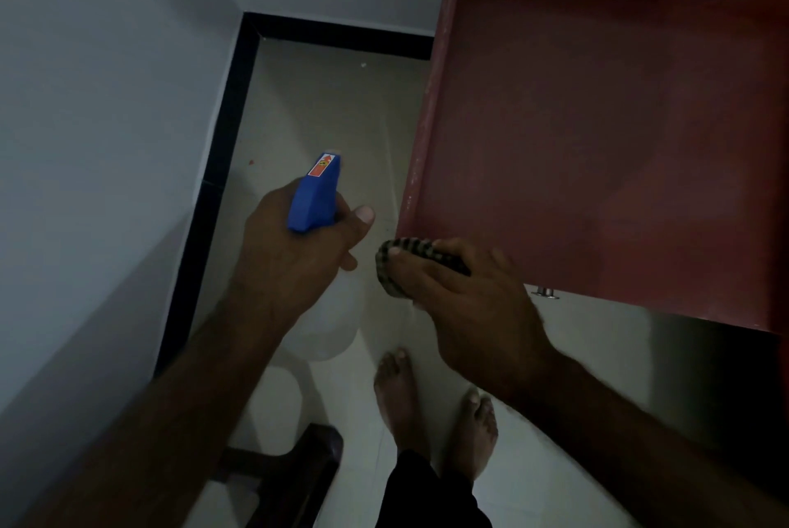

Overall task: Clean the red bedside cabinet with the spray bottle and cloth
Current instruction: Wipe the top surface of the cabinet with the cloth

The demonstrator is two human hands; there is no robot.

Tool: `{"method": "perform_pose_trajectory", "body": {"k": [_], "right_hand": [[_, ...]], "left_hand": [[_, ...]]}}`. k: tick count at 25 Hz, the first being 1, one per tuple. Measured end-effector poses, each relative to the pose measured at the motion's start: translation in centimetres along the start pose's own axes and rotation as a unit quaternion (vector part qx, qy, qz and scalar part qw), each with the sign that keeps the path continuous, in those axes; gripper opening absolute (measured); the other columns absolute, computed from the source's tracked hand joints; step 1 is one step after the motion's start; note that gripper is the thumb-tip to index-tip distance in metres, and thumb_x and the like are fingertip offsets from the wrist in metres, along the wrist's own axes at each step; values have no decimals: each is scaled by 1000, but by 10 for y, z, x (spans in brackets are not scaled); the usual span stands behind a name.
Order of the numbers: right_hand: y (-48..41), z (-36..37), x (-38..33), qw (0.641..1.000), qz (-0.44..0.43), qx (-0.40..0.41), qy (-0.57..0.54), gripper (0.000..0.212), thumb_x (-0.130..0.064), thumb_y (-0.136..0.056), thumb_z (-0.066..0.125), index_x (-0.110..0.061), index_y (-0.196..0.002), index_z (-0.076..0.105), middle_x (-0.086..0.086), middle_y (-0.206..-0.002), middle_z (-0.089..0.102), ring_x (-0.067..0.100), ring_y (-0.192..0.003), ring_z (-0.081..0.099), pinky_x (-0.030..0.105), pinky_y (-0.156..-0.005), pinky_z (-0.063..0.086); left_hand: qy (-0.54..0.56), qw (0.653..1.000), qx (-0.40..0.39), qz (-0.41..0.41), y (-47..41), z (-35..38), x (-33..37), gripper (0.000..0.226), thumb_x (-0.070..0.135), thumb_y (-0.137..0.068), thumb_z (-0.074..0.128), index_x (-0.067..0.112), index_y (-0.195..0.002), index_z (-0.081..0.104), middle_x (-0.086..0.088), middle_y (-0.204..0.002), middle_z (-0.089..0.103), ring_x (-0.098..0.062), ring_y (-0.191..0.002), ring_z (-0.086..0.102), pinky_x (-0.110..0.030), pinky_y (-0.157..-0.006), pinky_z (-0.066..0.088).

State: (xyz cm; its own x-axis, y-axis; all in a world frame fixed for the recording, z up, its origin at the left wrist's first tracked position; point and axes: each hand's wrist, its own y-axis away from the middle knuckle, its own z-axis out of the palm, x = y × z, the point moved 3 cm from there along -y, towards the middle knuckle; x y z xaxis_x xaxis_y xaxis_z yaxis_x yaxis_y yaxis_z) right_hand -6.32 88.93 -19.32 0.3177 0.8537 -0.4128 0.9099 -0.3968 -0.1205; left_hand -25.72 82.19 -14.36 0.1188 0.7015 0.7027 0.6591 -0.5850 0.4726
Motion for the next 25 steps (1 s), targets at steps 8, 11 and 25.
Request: {"method": "perform_pose_trajectory", "body": {"k": [8,11,25], "right_hand": [[-24,-4,8,998,65,11,1,81,0,-69,80,-26,-143,57,-8,-132,67,30,-116,55,41,-84,40],[-17,-6,1,1000,28,-8,-11,80,3,-70,80,-25,-141,59,-8,-131,69,30,-116,56,40,-85,38],[-58,-15,23,993,118,34,1,73,1,-74,78,-24,-141,60,-1,-119,73,34,-113,59,48,-84,49]], "left_hand": [[16,1000,3,11,4,1,9,21,35,-88,73,19,-85,60,-2,-73,68,-7,-64,71,-24,-64,48],[5,1000,-1,10,5,-1,8,21,36,-88,73,19,-85,61,-1,-73,69,-5,-64,71,-22,-62,47],[6,998,-33,46,-6,-2,12,28,35,-89,73,10,-92,62,-6,-78,69,-6,-66,70,-4,-53,47]]}}
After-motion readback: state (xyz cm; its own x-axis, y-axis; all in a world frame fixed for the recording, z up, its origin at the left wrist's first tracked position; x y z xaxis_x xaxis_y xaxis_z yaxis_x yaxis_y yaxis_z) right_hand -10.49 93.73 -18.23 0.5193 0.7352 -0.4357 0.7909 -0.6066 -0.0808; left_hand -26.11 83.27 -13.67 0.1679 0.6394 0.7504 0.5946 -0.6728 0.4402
